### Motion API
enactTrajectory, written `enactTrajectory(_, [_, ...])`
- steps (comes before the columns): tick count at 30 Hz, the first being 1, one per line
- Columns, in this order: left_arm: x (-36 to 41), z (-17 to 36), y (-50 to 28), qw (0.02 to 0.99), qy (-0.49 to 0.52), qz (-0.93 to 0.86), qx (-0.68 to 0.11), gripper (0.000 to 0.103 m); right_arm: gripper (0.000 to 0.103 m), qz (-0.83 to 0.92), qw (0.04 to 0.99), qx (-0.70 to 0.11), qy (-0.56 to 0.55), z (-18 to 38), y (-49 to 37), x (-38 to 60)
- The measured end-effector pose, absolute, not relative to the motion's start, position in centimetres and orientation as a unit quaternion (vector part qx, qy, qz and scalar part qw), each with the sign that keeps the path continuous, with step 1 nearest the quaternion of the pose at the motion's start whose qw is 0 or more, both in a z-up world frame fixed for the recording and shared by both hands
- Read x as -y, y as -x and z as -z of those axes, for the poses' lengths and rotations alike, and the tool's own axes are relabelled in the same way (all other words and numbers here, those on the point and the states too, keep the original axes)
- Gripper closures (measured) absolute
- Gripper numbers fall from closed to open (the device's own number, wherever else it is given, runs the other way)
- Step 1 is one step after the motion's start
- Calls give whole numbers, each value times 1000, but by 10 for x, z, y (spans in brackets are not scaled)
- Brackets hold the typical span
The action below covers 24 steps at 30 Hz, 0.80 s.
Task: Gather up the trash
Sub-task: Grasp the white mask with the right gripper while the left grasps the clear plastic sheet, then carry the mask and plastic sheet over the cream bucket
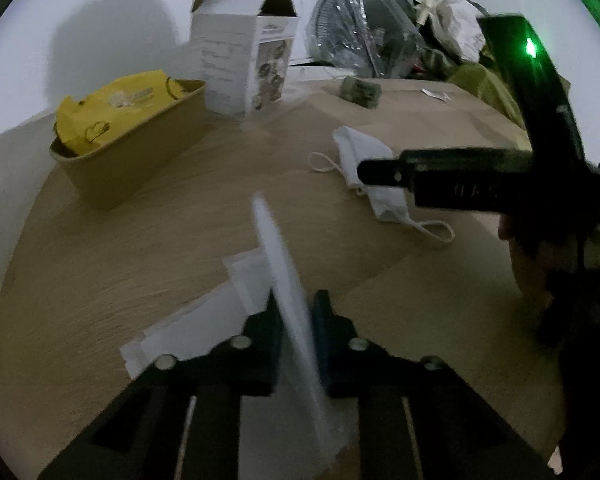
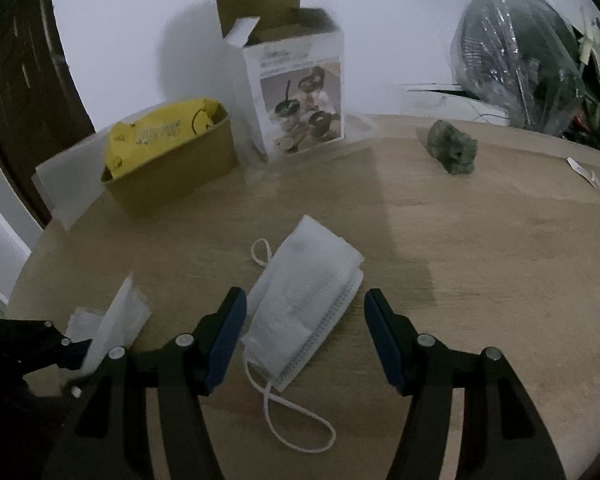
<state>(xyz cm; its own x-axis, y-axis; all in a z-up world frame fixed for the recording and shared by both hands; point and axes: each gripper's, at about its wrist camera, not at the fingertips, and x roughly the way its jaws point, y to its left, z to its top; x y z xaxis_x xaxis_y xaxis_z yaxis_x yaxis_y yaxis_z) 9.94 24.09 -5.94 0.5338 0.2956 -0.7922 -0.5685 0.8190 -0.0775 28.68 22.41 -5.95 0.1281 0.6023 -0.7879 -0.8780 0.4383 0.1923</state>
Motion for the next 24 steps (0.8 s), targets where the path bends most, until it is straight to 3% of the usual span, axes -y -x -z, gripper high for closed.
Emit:
enactTrajectory(6, [-249,57,-90,859,174,-269,-400,99,47,-511,724,-424,186,67,-281,-233])
enactTrajectory(9, [-252,52,-84,859,172,-284,-390,99,60,-508,727,-418,198,68,-279,-234])
enactTrajectory(11, [-253,49,-78,859,173,-291,-384,99,80,-509,727,-416,198,67,-279,-233])
enactTrajectory(14, [-254,44,-70,860,172,-299,-376,99,88,-511,725,-419,196,66,-280,-230])
enactTrajectory(24, [-238,19,-54,874,157,-303,-344,99,93,-523,746,-368,186,29,-259,-203])
